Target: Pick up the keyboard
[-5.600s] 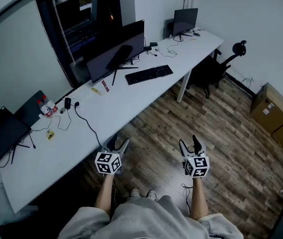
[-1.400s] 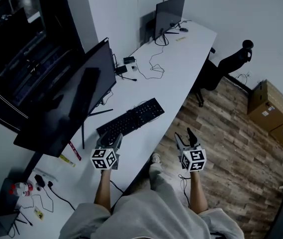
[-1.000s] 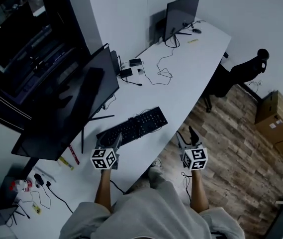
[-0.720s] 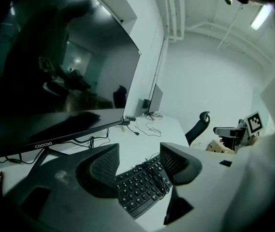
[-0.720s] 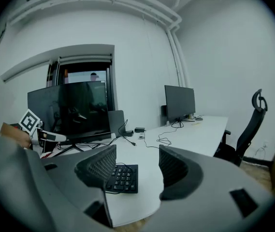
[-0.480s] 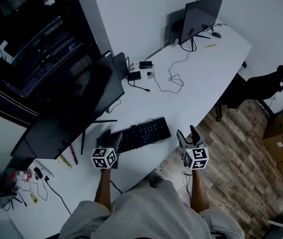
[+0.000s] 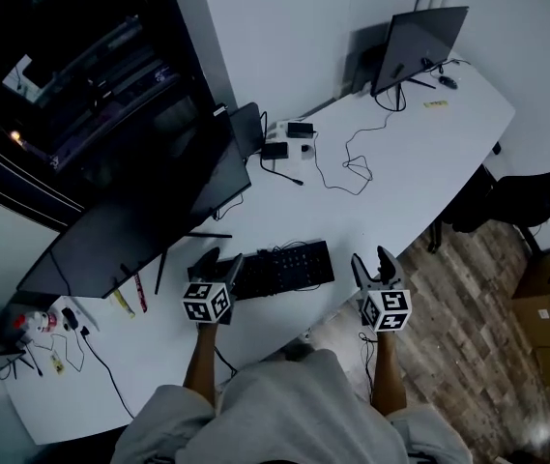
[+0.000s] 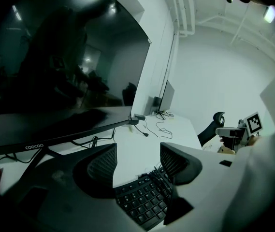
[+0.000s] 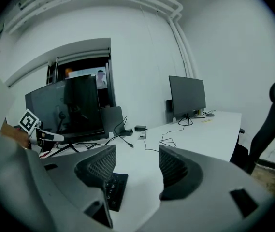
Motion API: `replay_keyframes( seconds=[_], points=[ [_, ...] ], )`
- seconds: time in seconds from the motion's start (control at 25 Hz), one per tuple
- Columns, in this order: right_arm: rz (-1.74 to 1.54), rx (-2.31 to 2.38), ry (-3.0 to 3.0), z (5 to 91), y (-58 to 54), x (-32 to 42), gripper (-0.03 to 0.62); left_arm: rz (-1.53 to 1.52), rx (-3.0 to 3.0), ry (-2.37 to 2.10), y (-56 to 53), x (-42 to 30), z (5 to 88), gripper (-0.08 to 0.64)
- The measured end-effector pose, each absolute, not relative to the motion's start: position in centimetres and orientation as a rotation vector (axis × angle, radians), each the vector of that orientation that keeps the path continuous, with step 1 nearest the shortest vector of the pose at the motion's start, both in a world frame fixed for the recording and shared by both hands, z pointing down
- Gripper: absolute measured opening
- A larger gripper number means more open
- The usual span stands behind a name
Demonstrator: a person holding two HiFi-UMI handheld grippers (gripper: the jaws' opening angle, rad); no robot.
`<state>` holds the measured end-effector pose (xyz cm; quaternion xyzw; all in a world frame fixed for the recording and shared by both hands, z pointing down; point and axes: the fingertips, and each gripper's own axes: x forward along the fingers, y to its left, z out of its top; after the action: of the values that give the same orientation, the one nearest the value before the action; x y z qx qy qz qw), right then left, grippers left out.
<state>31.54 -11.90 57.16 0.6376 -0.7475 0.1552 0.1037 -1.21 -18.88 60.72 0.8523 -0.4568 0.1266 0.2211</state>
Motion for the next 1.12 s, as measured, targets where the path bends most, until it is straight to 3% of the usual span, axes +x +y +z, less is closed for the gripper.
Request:
replay_keyframes(
  seconds=[0.72, 1.12],
  points=[
    [0.471, 1.582, -2.345, 59.1, -16.8, 21.5, 0.261, 0.323, 2.133, -1.502, -16.4, -13.1, 63.0, 0.259],
    [0.487, 1.491, -2.321, 60.6, -17.4, 18.3, 0.261, 0.336, 2.042, -1.467, -15.6, -15.9, 67.1, 0.287]
  ],
)
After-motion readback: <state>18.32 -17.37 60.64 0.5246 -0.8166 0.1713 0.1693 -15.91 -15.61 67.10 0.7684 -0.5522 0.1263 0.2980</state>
